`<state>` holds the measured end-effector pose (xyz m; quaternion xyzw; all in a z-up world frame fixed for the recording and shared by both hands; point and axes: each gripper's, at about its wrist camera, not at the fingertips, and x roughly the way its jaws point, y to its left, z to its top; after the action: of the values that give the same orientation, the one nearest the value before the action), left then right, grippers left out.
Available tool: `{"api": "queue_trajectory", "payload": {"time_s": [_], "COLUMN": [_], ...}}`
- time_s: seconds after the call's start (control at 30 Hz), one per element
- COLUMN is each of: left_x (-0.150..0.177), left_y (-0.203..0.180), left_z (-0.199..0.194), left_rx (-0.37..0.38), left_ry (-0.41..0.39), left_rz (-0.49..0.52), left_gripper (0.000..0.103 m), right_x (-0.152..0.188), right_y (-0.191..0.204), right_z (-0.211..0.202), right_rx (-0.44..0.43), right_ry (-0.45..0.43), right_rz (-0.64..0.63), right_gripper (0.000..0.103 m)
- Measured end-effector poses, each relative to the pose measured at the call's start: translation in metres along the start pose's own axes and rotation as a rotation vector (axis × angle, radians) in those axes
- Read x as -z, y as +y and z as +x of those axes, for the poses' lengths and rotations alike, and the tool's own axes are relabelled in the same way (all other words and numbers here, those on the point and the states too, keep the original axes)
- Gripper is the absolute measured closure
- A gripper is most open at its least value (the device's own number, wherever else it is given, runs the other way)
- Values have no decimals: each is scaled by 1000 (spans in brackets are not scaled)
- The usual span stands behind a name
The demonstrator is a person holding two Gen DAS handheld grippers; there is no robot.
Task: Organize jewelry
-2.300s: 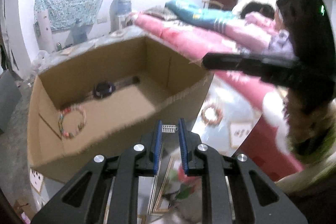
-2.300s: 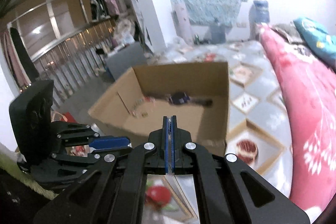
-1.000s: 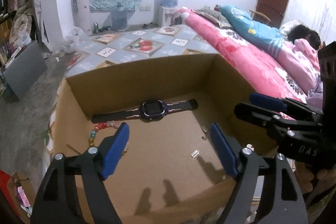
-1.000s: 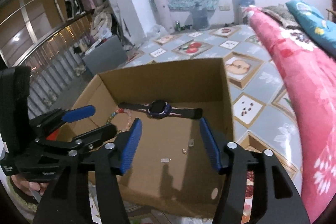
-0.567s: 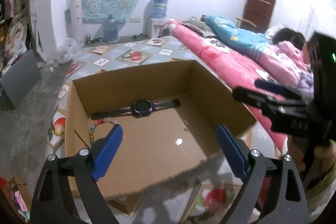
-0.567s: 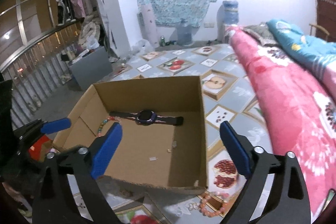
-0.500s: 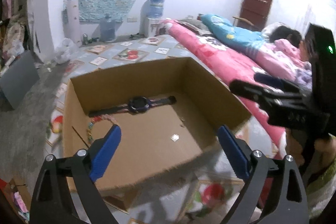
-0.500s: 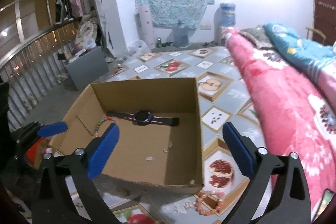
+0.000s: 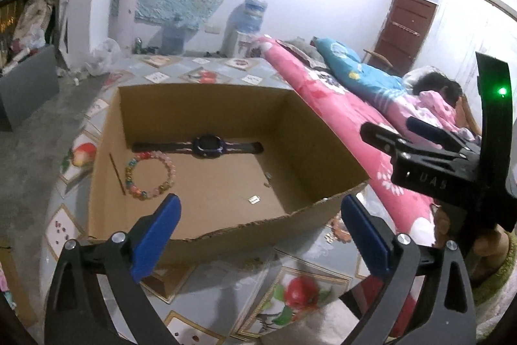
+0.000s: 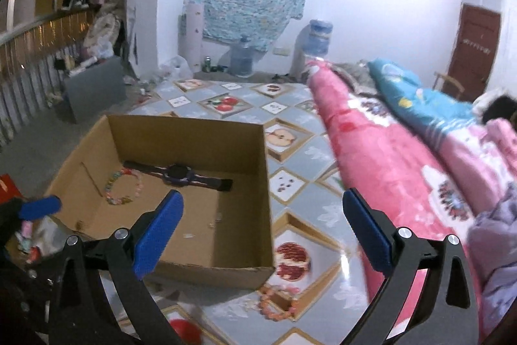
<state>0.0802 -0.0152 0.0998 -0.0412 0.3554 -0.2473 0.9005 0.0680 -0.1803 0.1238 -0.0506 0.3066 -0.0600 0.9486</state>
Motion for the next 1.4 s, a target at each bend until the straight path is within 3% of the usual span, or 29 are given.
{"api": "queue_trajectory", "payload": {"time_s": [0.07, 0.17, 0.37, 0.47, 0.63, 1.0, 1.13, 1.33, 1.4], "left_x": [0, 2, 5, 7, 7, 20, 32, 57, 62], "left_y": [-1, -3, 7, 16, 23, 31, 33, 34, 37], "left_z": [0, 2, 4, -2, -2, -15, -20, -4, 1], "left_rx": [-9, -89, -97, -66, 24, 50, -22, -127, -151], "left_ry": [-5, 14, 10, -37, -27, -54, -54, 28, 47], "left_rz": [10, 18, -30, -76, -103, -68, -5, 91, 113], "left_gripper": [6, 6, 6, 6, 6, 6, 6, 6, 6], "right_x": [0, 0, 2, 5, 9, 22, 37, 67, 76], "right_y": [0, -3, -5, -10, -19, -42, -54, -42, -31], "right_z": [-1, 0, -4, -8, -11, -23, -20, -9, -2], "right_rx": [12, 0, -10, -77, -231, -264, -305, -404, -443], "right_ry": [-2, 6, -22, -45, -56, -106, -65, 41, 89], "right_rz": [-4, 7, 8, 18, 67, 110, 131, 138, 145], "right_gripper": [8, 8, 8, 8, 8, 8, 8, 9, 16]}}
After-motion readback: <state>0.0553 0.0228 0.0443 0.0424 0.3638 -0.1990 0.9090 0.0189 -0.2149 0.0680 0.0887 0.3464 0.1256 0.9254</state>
